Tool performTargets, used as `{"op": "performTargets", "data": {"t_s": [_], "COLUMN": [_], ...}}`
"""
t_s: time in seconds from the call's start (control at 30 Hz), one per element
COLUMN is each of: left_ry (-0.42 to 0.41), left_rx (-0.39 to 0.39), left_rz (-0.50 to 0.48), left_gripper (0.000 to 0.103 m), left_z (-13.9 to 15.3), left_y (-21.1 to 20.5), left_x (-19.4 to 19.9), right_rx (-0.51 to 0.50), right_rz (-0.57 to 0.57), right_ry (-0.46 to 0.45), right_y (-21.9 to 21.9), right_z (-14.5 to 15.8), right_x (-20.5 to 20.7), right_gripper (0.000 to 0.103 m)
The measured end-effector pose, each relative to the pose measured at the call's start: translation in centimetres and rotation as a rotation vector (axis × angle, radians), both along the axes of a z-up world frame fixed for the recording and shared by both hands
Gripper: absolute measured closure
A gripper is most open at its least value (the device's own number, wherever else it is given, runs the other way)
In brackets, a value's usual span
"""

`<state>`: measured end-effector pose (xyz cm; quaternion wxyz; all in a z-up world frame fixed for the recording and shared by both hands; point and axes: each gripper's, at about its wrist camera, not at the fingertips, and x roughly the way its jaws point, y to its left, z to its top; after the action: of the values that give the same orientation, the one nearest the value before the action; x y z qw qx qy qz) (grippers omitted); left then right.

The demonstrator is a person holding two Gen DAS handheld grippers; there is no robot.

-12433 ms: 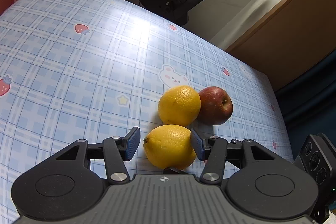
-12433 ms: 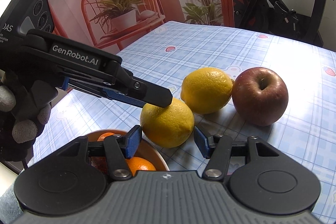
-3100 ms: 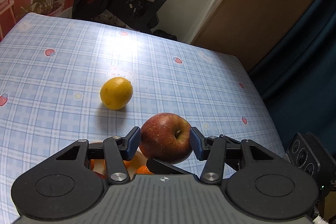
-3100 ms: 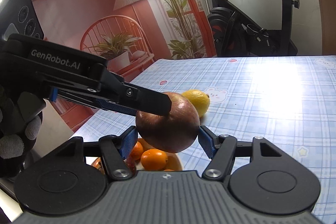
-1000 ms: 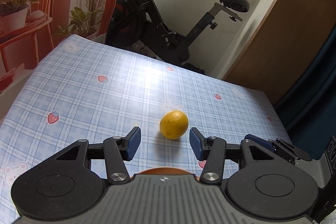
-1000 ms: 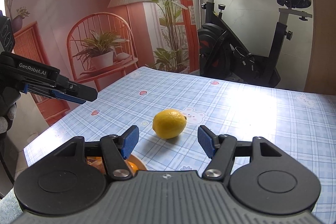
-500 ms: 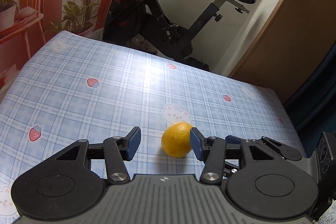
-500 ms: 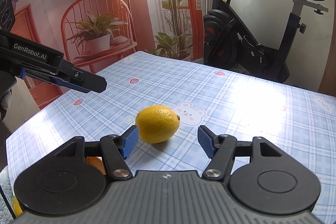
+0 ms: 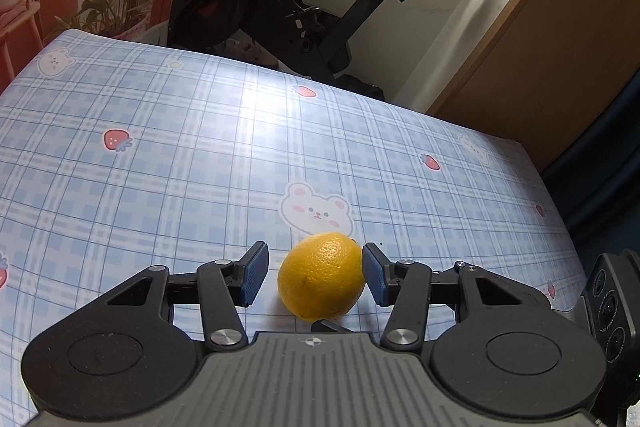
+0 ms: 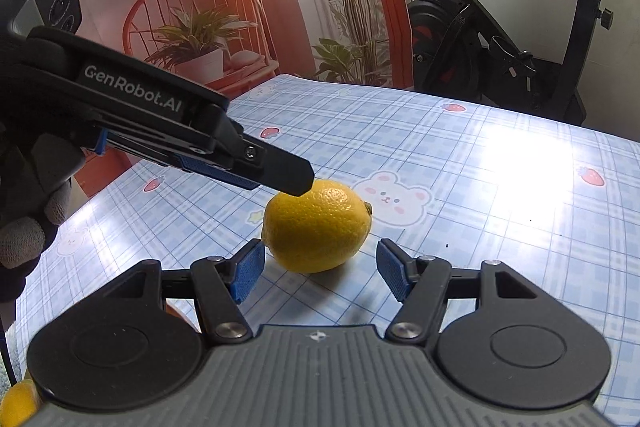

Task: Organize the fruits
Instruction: 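Close the left gripper on the lemon while the right gripper clamps its other side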

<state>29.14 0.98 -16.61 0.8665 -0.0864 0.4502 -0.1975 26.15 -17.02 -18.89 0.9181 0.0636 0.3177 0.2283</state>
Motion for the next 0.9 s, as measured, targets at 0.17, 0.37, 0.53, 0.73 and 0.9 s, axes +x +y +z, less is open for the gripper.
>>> {"op": "performTargets", "data": {"t_s": [0.17, 0.37, 0.53, 0.73, 0.9], "left_ry": [0.043, 0.038, 0.034, 0.039, 0.03], "left_rx": [-0.006, -0.009, -0.014, -0.018, -0.034], "left_rz": [-0.014, -0.033, -0.037, -0.021, -0.027], "left_gripper": [0.049, 0.052, 0.052, 0.052, 0.052], "left_z": [-0.9, -1.0, -1.1, -1.1, 0.0], "left_y": [-0.5, -1.1, -1.0, -1.0, -0.9], "left_x": [0.8, 1.5, 1.8, 1.5, 0.4], "right_rx": [0.023, 0.04, 0.055, 0.051, 0.041], "right_rz": [0.011, 0.004, -0.001, 0.005, 0.014], "right_ry": [0.014, 0.017, 0.015, 0.008, -0.004], "right_y": [0.1, -0.1, -0.4, -0.4, -0.6], "right_z": [-0.7, -1.2, -1.5, -1.5, -0.2], "right_x": [0.6, 1.2, 1.3, 0.8, -0.1], "right_gripper": [0.037, 0.039, 0.04, 0.042, 0.042]}}
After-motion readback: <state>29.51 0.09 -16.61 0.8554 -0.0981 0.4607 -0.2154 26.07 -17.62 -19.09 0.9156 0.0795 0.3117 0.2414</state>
